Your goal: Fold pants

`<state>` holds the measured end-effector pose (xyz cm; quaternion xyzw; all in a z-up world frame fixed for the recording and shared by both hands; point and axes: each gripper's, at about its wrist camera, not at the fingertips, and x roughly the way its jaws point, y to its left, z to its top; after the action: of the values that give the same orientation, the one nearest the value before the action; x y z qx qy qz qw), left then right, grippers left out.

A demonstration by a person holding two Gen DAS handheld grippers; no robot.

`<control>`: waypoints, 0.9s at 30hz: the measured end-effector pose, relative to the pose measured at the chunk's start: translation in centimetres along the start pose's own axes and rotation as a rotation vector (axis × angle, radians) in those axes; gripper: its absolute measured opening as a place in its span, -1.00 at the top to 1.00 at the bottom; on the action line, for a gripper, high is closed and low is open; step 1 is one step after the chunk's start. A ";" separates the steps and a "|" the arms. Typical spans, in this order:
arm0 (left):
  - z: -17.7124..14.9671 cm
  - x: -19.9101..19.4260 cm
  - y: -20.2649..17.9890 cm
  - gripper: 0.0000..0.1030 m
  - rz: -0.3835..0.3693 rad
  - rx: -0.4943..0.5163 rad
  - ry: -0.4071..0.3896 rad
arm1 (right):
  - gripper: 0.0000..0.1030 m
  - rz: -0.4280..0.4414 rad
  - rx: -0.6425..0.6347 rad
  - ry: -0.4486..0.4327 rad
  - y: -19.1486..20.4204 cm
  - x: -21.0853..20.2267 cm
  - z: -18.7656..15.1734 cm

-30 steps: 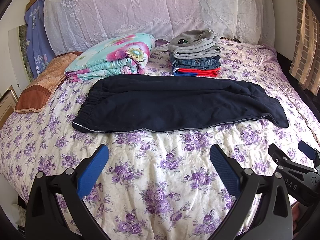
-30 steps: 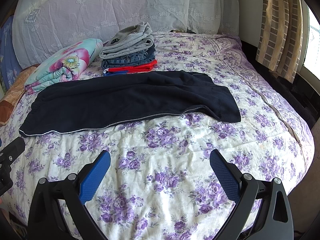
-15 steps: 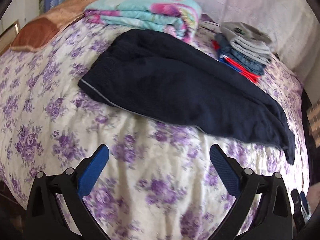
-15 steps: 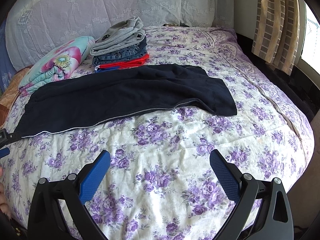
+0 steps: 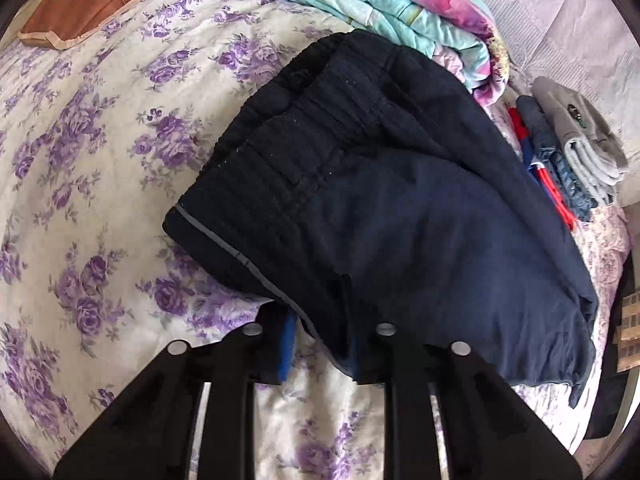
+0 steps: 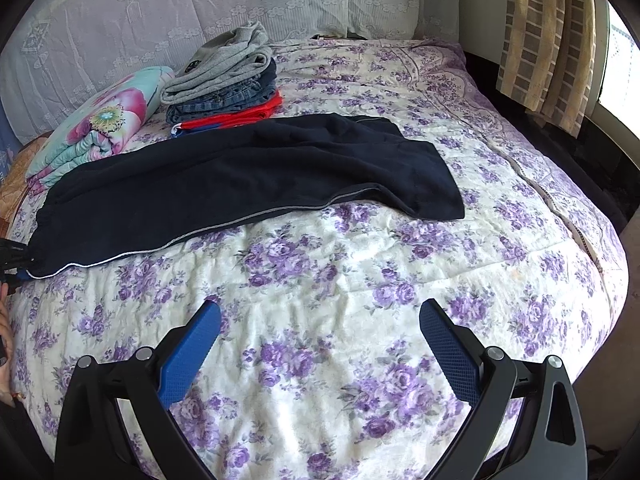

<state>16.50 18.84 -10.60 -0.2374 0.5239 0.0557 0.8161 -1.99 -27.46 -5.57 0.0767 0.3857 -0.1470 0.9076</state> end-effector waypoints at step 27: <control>-1.3 -1.0 1.5 0.73 -0.063 0.025 -0.074 | 0.73 0.407 0.815 0.176 -14.2 19.6 6.7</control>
<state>14.47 19.72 -10.69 -0.2414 0.4864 0.0320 0.8391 10.86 -46.64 -15.47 0.5137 0.3491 -0.0985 0.7775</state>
